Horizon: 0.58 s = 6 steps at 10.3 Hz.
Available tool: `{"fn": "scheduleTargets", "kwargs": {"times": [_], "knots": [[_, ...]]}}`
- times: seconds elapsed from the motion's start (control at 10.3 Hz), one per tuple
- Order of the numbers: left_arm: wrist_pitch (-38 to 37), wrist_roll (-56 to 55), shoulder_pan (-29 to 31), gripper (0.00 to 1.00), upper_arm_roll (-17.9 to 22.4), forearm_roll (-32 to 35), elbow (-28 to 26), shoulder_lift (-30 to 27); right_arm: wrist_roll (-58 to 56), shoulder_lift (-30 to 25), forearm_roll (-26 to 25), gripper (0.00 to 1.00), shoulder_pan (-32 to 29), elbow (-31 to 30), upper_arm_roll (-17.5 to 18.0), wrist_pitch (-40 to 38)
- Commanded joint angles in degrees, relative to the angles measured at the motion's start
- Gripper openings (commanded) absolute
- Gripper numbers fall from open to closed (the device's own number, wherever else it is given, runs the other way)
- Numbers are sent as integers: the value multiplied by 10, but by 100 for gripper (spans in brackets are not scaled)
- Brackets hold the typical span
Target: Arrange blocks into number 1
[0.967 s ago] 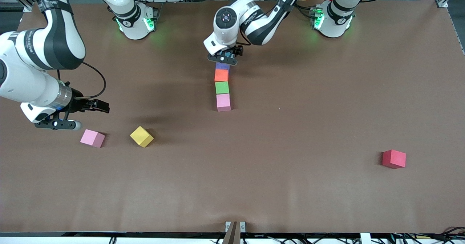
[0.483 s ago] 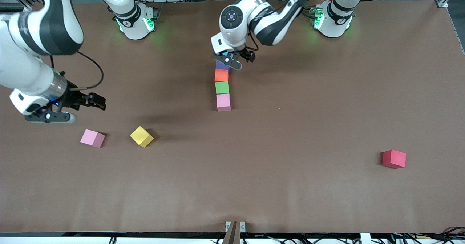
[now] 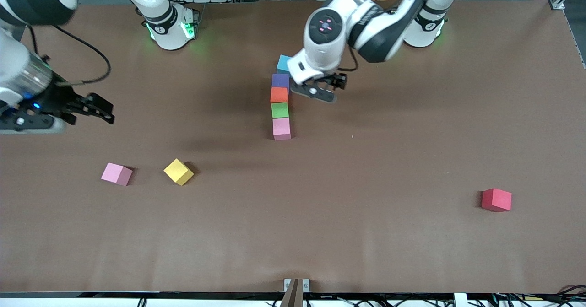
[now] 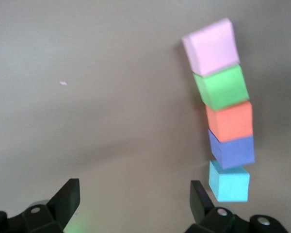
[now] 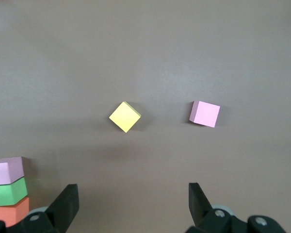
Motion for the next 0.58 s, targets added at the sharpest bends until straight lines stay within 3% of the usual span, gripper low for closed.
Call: {"fn": "scheduleTargets", "kwargs": {"times": [0.0,0.29,0.48], "knots": [[-36,-42,37,100,-5,59,7,-30,-2,6,-15,100,4,47,-1,-32],[-38,-80,109,100,-4,91,9,-76,-2,5,-36,100,5,80,0,-118],[-44,-110,152,100,-5,116,7,-106,-2,2,-36,100,8,78,3,-132]]}}
